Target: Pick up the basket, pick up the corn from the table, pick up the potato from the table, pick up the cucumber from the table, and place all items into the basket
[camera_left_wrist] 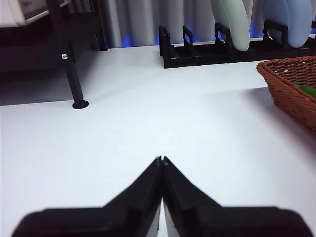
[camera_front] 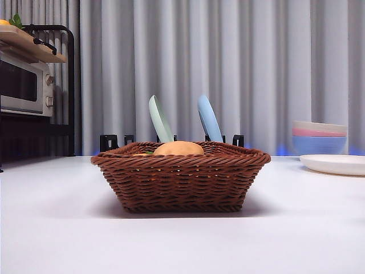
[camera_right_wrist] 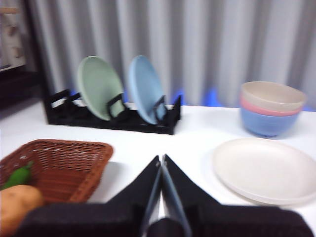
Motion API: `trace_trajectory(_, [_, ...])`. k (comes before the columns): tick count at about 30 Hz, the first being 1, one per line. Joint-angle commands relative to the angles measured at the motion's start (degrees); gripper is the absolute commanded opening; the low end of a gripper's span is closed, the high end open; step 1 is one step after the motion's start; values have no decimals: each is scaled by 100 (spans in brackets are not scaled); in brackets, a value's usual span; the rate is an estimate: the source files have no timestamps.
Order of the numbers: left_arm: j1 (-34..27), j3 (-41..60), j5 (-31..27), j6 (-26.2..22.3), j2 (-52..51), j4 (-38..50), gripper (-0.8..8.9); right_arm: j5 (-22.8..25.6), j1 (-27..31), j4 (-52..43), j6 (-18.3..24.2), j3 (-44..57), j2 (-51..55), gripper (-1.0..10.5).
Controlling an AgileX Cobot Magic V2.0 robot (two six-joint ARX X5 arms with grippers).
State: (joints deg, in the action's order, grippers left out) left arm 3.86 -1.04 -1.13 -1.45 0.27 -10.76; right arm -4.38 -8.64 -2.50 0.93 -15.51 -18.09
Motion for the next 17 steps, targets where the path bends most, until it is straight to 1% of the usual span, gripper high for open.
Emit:
trace_trajectory(1, [-15,63,-15,-4,-17,-22,-3,-15,136,-133,50,354,210,2])
trace_trajectory(5, [-15,63,-15,-7,-17,-22,-3,-17,195,-389,92,833,487,2])
trace_trajectory(17, [-15,63,-15,-4,-17,-22,-3,-17,188,-304,9,1517,1508,2])
